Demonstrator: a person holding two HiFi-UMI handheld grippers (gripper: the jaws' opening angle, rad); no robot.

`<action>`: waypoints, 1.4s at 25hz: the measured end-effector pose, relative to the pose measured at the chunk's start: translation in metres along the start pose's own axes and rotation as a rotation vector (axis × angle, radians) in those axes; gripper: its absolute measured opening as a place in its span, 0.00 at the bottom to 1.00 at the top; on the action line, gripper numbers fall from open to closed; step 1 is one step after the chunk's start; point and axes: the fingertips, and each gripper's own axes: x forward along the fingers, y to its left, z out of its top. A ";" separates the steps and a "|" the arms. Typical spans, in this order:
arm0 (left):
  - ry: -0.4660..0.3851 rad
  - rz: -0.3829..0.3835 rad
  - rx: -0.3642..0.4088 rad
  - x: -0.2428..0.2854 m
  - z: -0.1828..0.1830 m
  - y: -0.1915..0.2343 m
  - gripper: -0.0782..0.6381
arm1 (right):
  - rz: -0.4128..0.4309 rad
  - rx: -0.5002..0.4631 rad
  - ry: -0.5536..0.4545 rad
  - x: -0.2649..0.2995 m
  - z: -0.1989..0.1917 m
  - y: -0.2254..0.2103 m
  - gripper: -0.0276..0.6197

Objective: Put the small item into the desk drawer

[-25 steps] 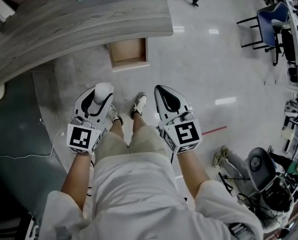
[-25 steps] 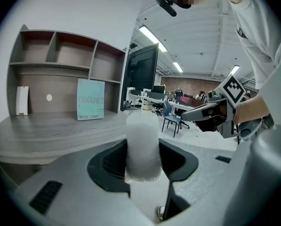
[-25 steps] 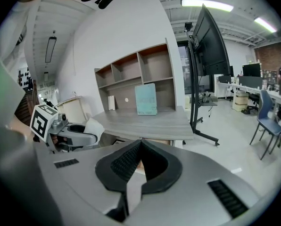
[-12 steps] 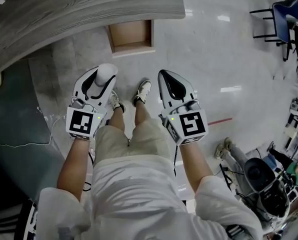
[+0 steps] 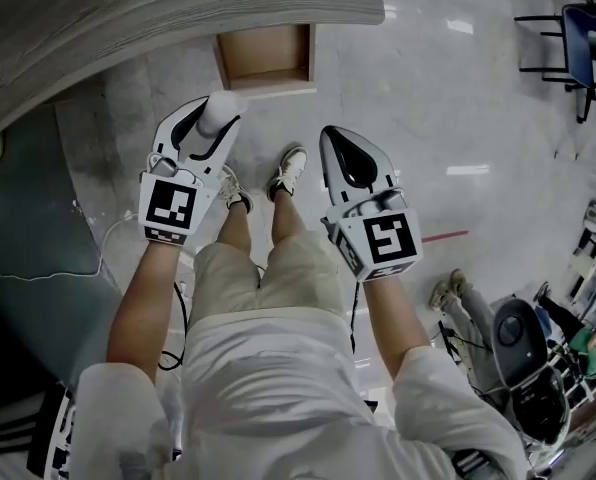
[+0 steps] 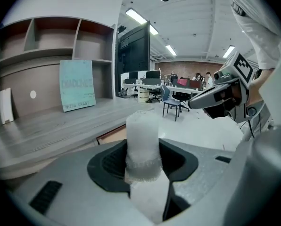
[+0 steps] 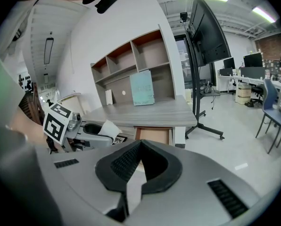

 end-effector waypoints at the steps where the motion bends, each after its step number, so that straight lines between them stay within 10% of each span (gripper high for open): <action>1: 0.011 -0.004 0.005 0.006 -0.002 0.002 0.37 | -0.001 0.001 0.003 0.002 0.000 -0.002 0.04; 35: 0.451 -0.163 0.378 0.175 -0.038 0.008 0.37 | -0.001 0.023 0.069 0.036 0.008 -0.087 0.04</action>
